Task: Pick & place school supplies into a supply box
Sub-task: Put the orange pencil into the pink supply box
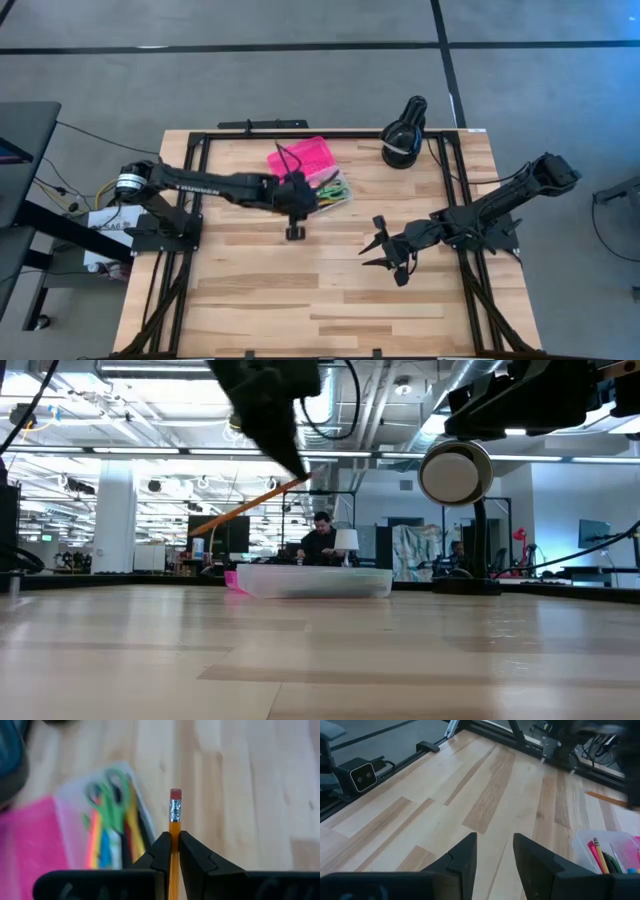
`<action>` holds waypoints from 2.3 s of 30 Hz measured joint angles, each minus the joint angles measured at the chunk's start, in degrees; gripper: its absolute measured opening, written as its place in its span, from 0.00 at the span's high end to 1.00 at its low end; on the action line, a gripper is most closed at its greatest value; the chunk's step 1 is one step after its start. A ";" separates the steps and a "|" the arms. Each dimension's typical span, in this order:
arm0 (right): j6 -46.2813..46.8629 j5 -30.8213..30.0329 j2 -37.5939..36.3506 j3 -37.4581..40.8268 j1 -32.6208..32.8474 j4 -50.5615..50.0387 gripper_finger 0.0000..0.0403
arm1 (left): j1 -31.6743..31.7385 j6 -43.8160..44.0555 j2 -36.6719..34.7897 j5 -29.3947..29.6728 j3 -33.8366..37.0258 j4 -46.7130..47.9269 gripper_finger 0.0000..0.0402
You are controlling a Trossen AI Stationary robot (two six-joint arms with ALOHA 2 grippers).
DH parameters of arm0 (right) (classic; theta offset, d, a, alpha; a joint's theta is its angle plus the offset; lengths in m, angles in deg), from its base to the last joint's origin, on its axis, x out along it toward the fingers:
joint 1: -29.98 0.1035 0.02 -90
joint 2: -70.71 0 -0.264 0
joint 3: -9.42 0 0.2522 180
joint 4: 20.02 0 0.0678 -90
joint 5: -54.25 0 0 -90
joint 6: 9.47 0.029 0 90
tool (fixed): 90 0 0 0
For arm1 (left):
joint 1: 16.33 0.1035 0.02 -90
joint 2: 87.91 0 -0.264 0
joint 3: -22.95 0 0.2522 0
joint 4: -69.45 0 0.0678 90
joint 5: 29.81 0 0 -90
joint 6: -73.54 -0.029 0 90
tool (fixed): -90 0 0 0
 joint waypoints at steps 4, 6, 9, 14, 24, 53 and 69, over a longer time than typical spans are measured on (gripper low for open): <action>0.00 0.00 0.00 0.00 0.00 0.01 0.70 | 3.94 -2.02 -0.01 -0.37 -2.54 -4.10 0.96; 0.00 0.02 0.00 0.00 0.00 0.01 0.70 | 6.19 -2.00 -0.04 -1.70 -3.11 -6.73 0.96; 0.00 0.00 0.00 0.00 0.00 0.01 0.70 | 10.08 0.06 -0.04 -5.00 -3.13 -11.16 0.96; 0.00 0.00 0.00 0.00 0.00 -0.02 0.70 | 15.85 6.08 0.78 -7.85 -3.20 -15.77 0.96; 0.05 0.04 0.00 0.00 -0.37 -1.38 0.70 | 21.86 12.93 10.01 -15.98 -3.05 -16.86 0.96; 0.46 -0.02 0.00 0.00 -0.73 -1.74 0.70 | 24.69 4.04 13.62 -16.62 -3.12 -10.30 0.65; 3.77 -6.33 5.44 0.00 -5.59 -1.93 0.70 | 24.44 -2.20 13.97 -14.95 -3.13 -5.09 0.70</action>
